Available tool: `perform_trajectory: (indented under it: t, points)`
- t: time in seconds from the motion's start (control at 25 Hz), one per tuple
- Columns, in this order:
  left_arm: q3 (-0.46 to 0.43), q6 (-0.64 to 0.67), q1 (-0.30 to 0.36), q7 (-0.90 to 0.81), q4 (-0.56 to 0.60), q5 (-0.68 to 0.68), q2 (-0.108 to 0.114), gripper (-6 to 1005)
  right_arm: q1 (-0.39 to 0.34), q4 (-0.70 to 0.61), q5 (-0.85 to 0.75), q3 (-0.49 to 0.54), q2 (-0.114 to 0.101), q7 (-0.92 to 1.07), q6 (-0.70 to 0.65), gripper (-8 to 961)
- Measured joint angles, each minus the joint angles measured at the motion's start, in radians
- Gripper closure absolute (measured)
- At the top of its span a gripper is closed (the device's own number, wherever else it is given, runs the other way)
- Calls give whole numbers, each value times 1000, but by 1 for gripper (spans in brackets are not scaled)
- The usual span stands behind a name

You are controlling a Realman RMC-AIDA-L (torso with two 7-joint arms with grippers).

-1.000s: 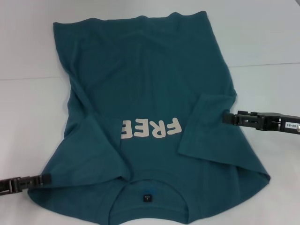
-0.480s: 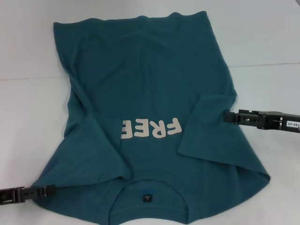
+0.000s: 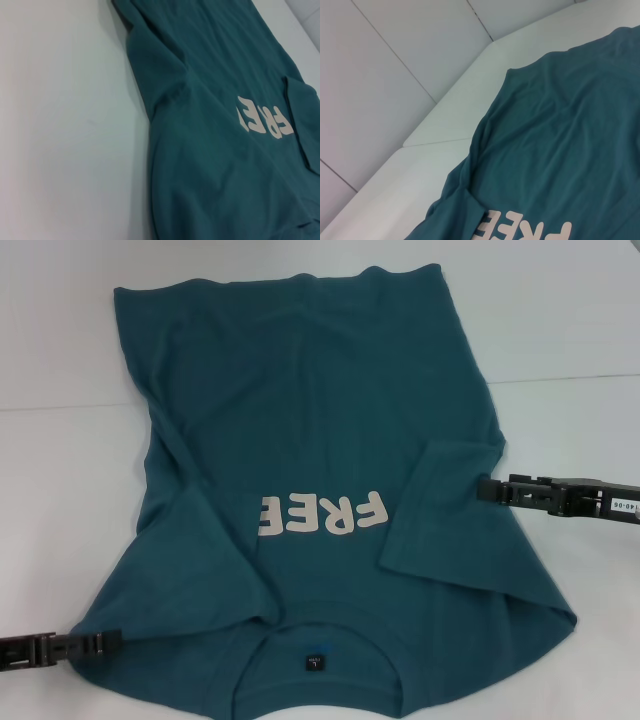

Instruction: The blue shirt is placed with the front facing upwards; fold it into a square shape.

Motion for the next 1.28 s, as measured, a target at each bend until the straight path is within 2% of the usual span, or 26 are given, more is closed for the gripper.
perform_trajectory:
  t: [0.36, 1.0, 1.28]
  points:
    - [0, 0, -7, 0, 1, 4, 2, 91, 5, 3, 0, 0, 0, 0, 1, 8]
    - [-1, -23, -9, -4, 13, 27, 4, 190, 8, 3, 1, 9, 0, 2, -10, 9]
    - [3, -29, -10, -6, 11, 33, 3, 494, 9, 3, 2, 9, 1, 2, -10, 9]
